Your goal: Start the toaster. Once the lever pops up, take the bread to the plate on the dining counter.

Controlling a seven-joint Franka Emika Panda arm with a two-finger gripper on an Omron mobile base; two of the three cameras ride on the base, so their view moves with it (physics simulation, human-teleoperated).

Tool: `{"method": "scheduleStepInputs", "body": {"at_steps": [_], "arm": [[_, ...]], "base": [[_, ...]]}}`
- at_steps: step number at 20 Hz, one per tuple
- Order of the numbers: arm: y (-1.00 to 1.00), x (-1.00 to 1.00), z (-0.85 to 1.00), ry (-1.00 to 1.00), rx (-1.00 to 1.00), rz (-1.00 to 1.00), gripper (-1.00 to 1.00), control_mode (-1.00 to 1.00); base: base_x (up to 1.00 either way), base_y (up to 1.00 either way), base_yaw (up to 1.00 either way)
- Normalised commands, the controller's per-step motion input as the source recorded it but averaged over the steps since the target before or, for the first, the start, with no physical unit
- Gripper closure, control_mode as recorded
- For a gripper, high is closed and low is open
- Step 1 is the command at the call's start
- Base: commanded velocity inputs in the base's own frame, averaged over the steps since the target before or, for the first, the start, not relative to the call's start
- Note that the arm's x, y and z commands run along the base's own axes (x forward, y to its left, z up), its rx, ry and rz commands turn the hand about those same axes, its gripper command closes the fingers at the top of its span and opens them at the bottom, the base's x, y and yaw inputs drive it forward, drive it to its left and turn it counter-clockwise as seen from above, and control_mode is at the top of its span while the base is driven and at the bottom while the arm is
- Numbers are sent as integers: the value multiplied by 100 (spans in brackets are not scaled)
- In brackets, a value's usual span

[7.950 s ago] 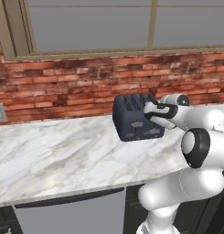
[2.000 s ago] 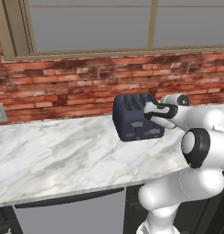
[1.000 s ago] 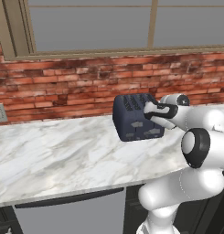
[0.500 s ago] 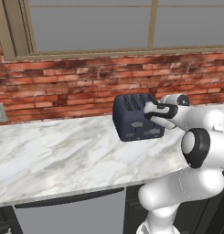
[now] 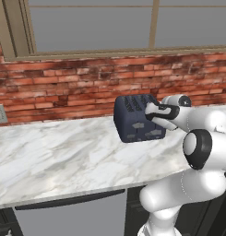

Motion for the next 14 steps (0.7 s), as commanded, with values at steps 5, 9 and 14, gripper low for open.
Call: {"method": "scheduleStepInputs", "body": {"at_steps": [5,9,14], "arm": [[0,0,0,0,0,0,-100,-100],[0,0,0,0,0,0,-100,-100],[0,0,0,0,0,0,-100,-100]], "base": [[0,0,0],[0,0,0],[0,0,0]]}}
